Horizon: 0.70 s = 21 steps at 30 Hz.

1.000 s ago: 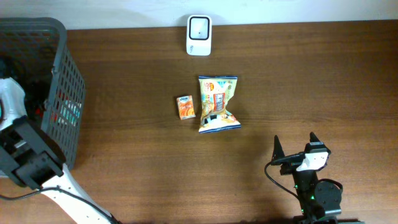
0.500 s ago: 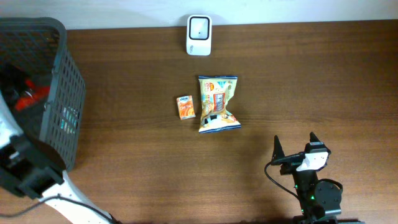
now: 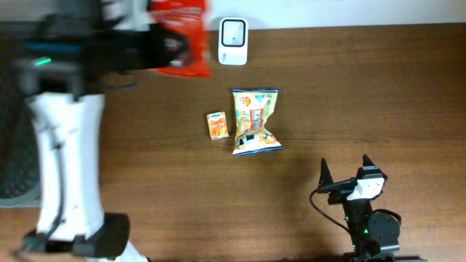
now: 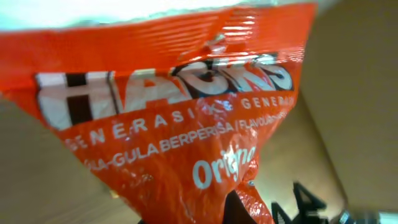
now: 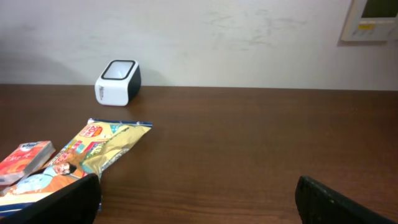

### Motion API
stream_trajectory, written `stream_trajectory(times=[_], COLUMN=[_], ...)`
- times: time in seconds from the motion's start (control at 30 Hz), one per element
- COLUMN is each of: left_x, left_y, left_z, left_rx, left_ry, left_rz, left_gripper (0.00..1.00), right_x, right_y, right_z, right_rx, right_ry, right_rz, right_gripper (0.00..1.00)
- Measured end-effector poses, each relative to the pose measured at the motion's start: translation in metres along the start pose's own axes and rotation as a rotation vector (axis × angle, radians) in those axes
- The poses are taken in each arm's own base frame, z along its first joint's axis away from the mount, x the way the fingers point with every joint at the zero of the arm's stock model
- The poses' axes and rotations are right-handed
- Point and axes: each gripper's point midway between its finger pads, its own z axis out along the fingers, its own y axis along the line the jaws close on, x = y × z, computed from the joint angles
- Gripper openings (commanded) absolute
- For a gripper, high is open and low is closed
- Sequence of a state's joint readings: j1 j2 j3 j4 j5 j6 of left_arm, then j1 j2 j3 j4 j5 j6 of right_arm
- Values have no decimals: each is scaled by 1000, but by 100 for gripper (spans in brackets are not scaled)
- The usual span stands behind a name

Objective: Scan the item barcode
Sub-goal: 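Place the red Hacks bag right of the noodle bag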

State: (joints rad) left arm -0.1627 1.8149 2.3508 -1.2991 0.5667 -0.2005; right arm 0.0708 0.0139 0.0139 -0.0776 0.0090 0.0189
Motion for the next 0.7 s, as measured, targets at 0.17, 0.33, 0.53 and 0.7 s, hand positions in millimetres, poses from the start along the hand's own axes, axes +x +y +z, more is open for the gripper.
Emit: stream_trajectory(times=[0.17, 0.33, 0.53, 0.7], left_x=[65, 136, 225, 223], left_y=[-43, -20, -30, -22], left_z=[152, 251, 349, 347], left_rx=[9, -195, -202, -215], left_ry=[265, 424, 536, 554], left_rz=[83, 6, 73, 81], left_gripper=[0, 0, 75, 81], right_x=[0, 0, 0, 0], right_y=[0, 0, 0, 0], right_z=[0, 0, 0, 0], right_rx=[0, 0, 0, 0], right_ry=[0, 0, 0, 0], right_rz=[0, 0, 0, 0], right_gripper=[99, 99, 99, 99])
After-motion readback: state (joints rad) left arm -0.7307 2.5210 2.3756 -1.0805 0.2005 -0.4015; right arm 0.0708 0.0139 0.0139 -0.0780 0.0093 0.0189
